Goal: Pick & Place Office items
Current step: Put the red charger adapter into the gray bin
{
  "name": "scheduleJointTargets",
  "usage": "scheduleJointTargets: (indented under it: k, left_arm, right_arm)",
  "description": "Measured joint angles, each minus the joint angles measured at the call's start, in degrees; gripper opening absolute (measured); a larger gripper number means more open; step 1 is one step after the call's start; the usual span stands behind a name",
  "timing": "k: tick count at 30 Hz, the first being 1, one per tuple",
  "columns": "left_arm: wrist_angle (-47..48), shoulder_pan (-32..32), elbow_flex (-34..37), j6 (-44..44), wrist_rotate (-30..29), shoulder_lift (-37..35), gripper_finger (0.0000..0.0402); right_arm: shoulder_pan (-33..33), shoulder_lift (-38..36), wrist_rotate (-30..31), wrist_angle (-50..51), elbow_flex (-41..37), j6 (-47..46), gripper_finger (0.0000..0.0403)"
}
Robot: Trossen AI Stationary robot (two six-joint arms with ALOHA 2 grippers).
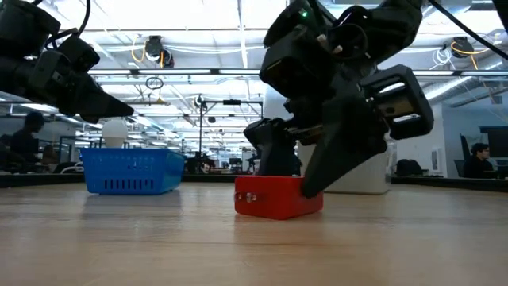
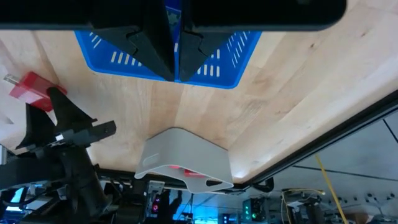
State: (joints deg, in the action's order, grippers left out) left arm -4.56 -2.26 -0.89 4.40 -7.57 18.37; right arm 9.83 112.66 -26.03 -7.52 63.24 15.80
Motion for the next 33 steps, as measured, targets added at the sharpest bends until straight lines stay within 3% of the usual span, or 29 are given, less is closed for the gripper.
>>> scheduleJointTargets:
  k: [2,13,19,26,33]
  left_arm:
    - [0.03,0.0,0.0,0.25,0.01,-0.02,0.0026]
    - [0.16,0.0,0.0,0.25,-0.03,-0.02,0.0026]
    - [0.15,0.0,0.0,0.29,-0.03,-0.01,0.0026]
    - [0.11,-0.02,0.0,0.97,0.04,-0.02,0.0026]
    - [0.03,-0.01,0.0,3.32,-0.41,0.0,0.0026]
  right_arm:
    - [-0.17,0.0,-1.03,-0.05,0.0,-0.43,0.0203]
    - [0.66,-8.61,-1.41,1.64,-0.2,-5.54,0.0203]
    - [3.9,-21.82,12.45,8.61,-0.16,-6.48,0.0203]
    - [1.49,-40.08,19.58,10.69,-3.85,-5.23,0.0203]
    - [-5.4,-58.37,24.73,11.62,-15.08,-6.78,0.0203]
